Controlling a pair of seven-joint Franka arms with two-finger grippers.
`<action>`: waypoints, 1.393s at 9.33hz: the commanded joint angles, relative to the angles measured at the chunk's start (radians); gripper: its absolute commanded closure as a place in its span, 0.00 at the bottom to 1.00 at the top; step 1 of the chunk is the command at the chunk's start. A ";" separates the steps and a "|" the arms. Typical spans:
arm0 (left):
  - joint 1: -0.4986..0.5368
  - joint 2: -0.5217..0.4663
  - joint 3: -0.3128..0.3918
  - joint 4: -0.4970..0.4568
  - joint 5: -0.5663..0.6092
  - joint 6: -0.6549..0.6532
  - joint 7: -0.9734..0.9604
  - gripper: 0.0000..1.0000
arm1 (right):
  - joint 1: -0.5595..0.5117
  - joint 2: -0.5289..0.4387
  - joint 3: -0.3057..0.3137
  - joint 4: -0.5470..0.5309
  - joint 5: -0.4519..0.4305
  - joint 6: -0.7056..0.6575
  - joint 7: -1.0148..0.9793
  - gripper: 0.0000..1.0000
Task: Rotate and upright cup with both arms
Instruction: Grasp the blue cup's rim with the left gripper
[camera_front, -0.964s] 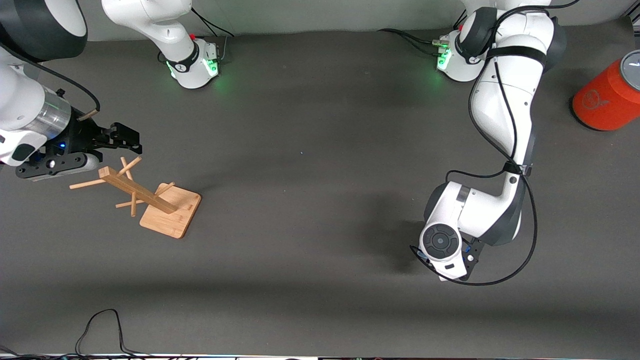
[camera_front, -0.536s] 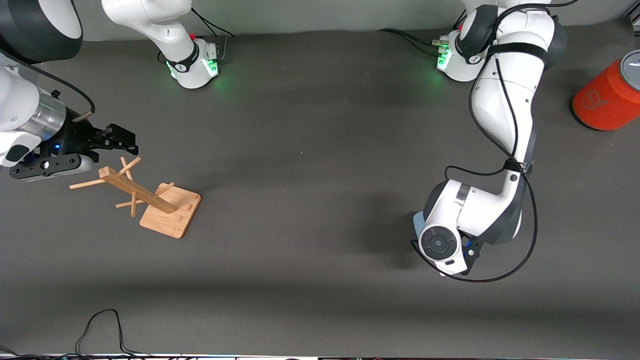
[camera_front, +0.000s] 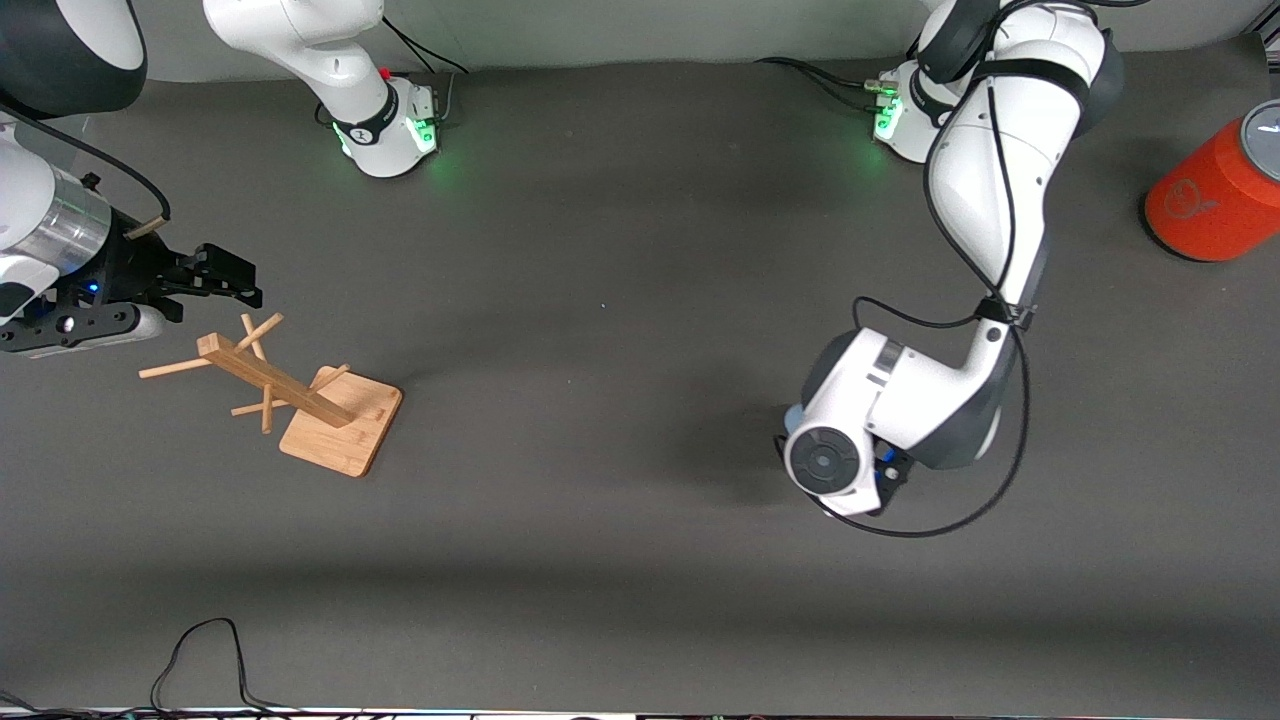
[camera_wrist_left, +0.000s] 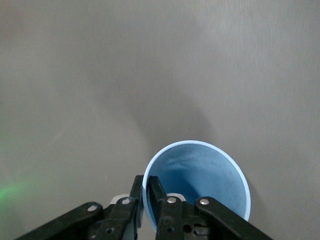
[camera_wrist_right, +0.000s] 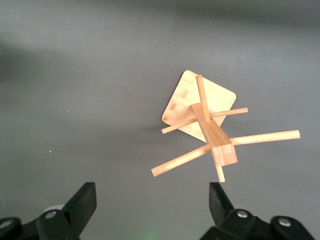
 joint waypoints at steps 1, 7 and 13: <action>-0.004 -0.024 -0.089 0.006 -0.005 -0.071 -0.079 1.00 | 0.005 -0.011 0.006 -0.009 -0.023 -0.015 -0.006 0.00; -0.112 -0.102 -0.191 0.002 0.103 -0.088 -0.704 1.00 | 0.001 0.016 0.003 0.076 -0.040 -0.020 -0.006 0.00; -0.299 -0.074 -0.183 -0.070 0.321 -0.226 -1.210 1.00 | -0.005 0.015 -0.002 0.091 -0.040 -0.023 -0.001 0.00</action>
